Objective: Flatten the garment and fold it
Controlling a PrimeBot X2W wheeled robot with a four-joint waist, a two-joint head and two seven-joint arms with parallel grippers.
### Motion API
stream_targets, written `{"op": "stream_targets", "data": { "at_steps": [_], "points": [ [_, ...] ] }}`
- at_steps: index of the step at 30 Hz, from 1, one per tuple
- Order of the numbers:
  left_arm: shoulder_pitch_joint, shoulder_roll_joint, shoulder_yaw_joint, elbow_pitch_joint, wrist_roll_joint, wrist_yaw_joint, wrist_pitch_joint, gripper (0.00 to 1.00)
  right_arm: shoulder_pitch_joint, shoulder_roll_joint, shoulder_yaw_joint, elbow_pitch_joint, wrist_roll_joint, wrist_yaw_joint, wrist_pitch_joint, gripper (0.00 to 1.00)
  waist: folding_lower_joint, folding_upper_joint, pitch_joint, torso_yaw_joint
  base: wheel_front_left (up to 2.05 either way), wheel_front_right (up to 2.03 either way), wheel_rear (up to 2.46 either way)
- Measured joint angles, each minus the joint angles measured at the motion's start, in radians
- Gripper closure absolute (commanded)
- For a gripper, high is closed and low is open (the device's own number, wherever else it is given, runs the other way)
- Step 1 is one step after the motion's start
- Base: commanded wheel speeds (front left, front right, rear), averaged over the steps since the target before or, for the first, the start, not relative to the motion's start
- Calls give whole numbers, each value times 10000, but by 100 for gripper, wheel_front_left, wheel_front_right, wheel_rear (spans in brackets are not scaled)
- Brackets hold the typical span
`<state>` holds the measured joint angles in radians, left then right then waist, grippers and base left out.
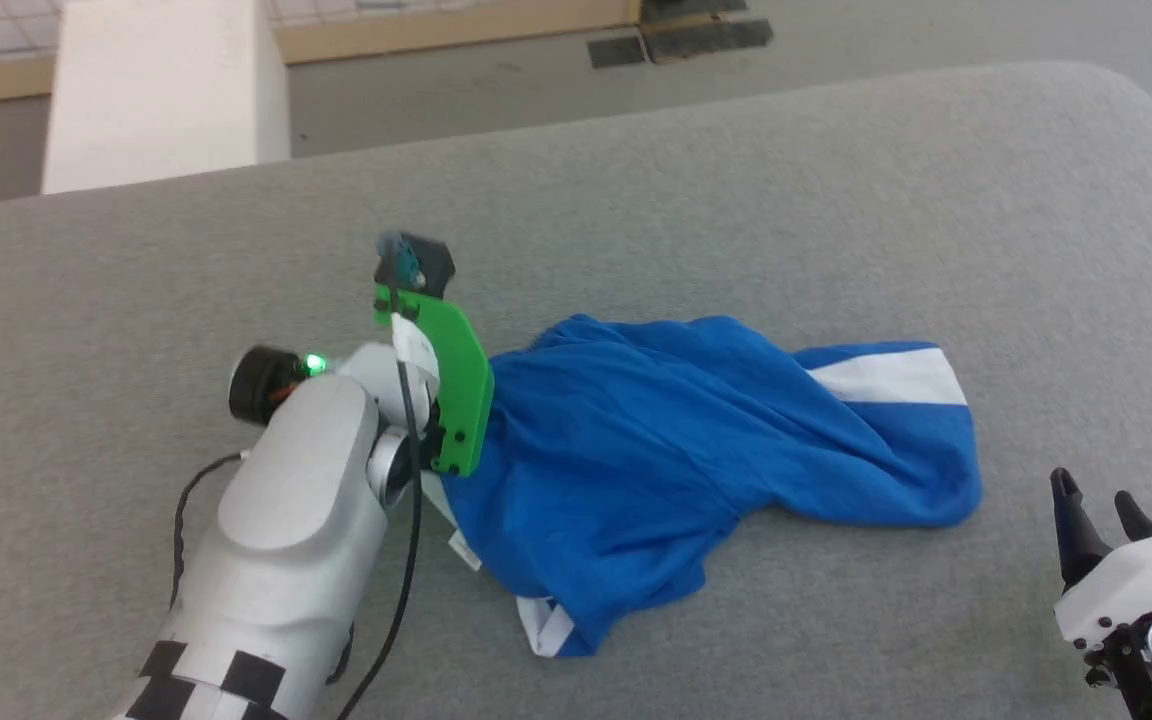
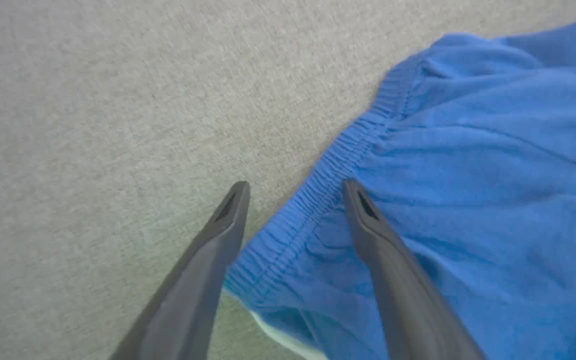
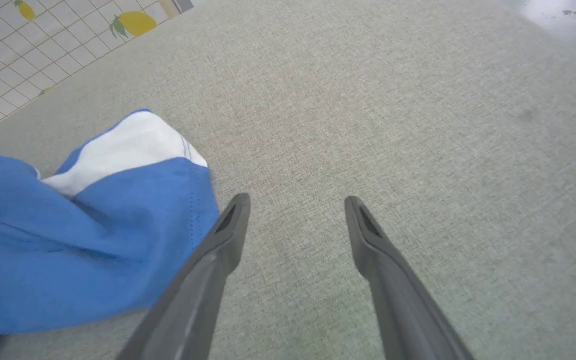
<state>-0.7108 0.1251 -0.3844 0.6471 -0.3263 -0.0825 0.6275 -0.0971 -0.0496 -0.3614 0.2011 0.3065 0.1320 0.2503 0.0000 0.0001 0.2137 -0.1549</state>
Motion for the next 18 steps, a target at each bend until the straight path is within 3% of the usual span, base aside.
{"op": "stream_targets", "data": {
  "at_steps": [2, 3, 4, 5, 12, 18],
  "points": [
    [16, 0, -188, 226, -21, -90, 247, 0, 1, -2, -27, 96, -2, 0, -59, 0, 0, 0, 104, -149, 0, 0, 0],
    [25, -38, -238, 272, -142, -155, 380, 11, 6, 0, -59, 130, -2, 0, -105, 0, 0, 0, 161, -212, 0, 0, 0],
    [28, -82, -267, 268, -316, -224, 449, 71, 12, -2, -117, 165, -2, 0, -153, 0, 0, 0, 223, -257, 0, 0, 0],
    [28, -82, -322, 259, -359, -238, 468, 100, 16, -6, -144, 194, -2, 0, -196, 0, 0, 0, 267, -278, 0, 0, 0],
    [191, -148, -537, -54, -1043, -407, -113, 100, 41, -6, -215, 374, -82, 0, -311, 0, 0, 0, 331, -36, 0, 0, 0],
    [370, -232, 491, -817, -2236, -408, -1432, 100, 40, -2, -113, 391, -282, 0, -263, 0, 0, 0, 96, 492, 0, 0, 0]
  ]
}}
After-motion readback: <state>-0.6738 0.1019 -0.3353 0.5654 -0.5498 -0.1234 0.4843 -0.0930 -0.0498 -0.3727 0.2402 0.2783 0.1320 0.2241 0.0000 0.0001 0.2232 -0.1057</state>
